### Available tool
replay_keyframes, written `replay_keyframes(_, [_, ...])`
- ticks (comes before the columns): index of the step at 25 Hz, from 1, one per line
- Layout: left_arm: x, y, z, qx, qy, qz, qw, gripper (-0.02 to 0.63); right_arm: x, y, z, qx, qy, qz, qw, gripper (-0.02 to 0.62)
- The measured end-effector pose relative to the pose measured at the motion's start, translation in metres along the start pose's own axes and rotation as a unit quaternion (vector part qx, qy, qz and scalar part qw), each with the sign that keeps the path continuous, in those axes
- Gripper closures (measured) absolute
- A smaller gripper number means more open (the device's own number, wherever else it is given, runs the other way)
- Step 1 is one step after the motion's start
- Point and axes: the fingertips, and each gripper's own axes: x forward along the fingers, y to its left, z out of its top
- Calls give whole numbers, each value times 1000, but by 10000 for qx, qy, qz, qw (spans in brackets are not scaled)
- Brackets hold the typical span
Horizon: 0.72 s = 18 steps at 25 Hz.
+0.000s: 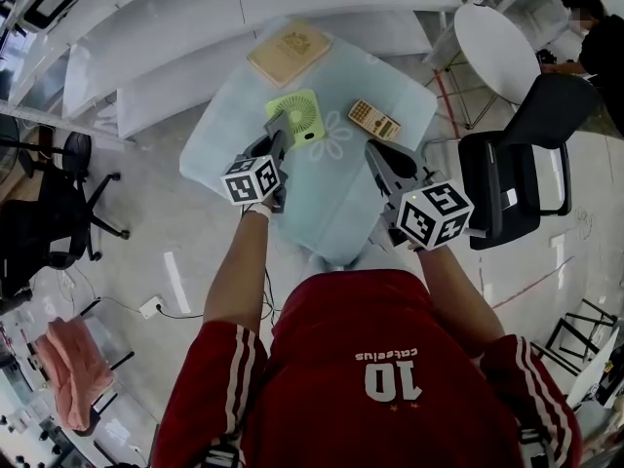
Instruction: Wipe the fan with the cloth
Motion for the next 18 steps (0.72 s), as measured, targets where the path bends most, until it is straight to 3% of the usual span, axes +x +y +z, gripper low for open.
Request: replay_keyframes(18, [36,-26,-11,47,231,-219,9995,584,-3,-26,-14,90,135,-202,9997,591])
